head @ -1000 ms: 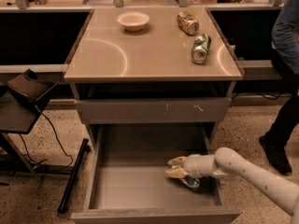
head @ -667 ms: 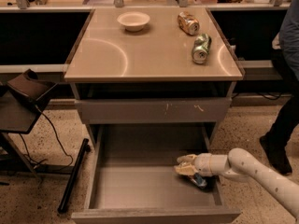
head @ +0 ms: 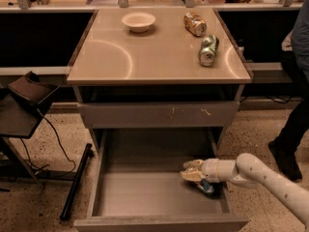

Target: Pick redbull can from middle drawer and place on counter

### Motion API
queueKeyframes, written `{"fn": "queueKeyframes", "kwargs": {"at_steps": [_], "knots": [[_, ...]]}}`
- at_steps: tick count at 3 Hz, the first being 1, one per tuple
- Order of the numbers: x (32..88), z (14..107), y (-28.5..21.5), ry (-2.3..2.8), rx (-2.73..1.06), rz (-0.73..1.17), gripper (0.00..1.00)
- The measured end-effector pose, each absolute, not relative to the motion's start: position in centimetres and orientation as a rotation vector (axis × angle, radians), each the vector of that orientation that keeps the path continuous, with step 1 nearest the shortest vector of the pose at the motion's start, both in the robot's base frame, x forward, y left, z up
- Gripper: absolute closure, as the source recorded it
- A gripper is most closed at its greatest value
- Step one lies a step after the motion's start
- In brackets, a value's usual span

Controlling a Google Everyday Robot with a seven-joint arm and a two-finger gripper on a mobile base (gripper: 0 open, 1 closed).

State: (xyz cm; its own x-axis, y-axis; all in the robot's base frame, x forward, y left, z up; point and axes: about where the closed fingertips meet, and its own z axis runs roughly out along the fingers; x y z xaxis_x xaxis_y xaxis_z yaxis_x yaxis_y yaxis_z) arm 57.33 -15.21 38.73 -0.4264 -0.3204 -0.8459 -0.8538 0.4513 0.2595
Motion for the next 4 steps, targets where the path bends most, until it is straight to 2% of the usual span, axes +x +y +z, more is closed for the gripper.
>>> {"fn": "queueKeyframes", "kwargs": {"at_steps": [1,2,3,4], "knots": [[56.1,42.9,-12.2,1.896,-1.120,0.901,1.00],[54.1,51.4,-8.9,1.746,-1.296,0.736,1.00],[51.9,60.2,-8.5,1.652,-1.325,0.468,1.00],[49.8,64.4,-6.6,1.601,-1.356,0.366,1.00]]}}
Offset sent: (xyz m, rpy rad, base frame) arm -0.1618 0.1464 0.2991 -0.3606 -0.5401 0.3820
